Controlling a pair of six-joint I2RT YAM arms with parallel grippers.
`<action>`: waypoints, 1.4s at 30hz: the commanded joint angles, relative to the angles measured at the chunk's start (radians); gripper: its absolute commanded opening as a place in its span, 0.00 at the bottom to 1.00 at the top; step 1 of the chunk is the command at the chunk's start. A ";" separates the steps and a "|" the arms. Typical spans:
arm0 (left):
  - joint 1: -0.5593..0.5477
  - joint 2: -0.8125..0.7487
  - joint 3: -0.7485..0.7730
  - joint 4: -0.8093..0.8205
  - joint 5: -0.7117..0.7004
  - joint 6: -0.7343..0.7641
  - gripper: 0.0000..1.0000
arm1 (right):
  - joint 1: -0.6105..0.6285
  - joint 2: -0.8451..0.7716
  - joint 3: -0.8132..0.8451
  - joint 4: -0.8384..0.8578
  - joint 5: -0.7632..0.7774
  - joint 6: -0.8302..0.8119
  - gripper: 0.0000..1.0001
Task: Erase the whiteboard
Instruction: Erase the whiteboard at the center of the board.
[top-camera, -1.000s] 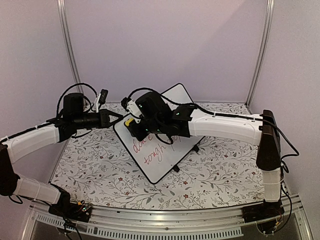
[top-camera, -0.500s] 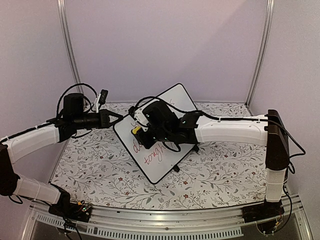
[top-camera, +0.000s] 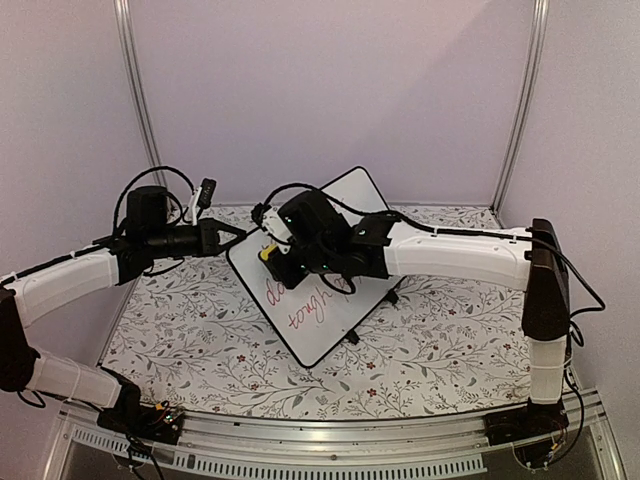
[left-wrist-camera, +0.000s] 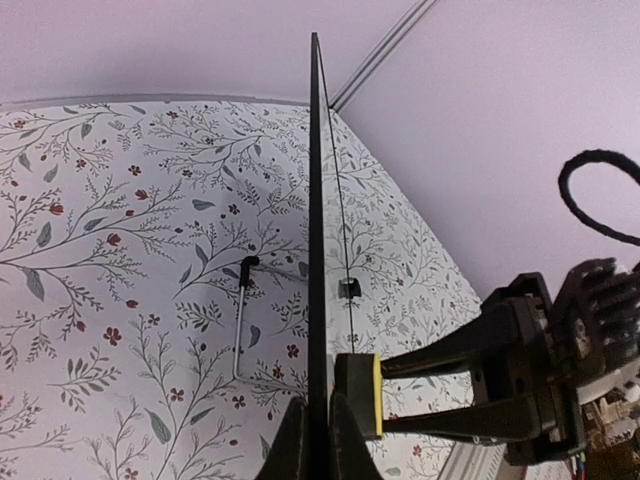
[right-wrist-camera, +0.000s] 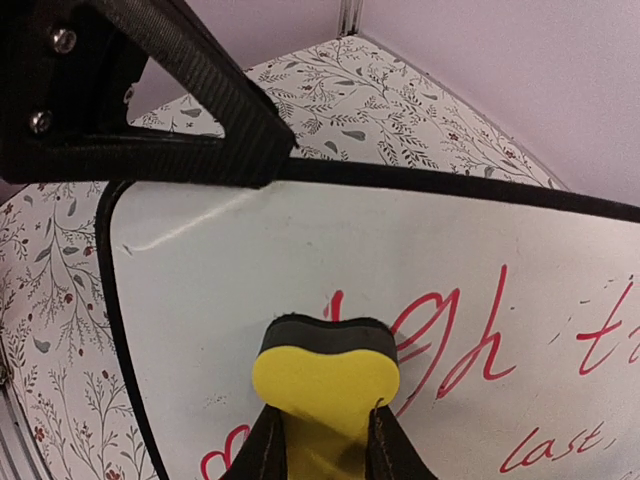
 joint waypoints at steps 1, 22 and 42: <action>-0.032 -0.034 0.001 0.063 0.110 0.015 0.00 | -0.033 0.075 0.111 -0.035 0.034 -0.024 0.23; -0.030 -0.037 0.003 0.063 0.112 0.014 0.00 | -0.035 -0.011 -0.148 -0.006 -0.012 0.039 0.23; -0.030 -0.037 0.003 0.061 0.111 0.015 0.00 | -0.044 0.066 0.093 -0.022 0.017 -0.018 0.23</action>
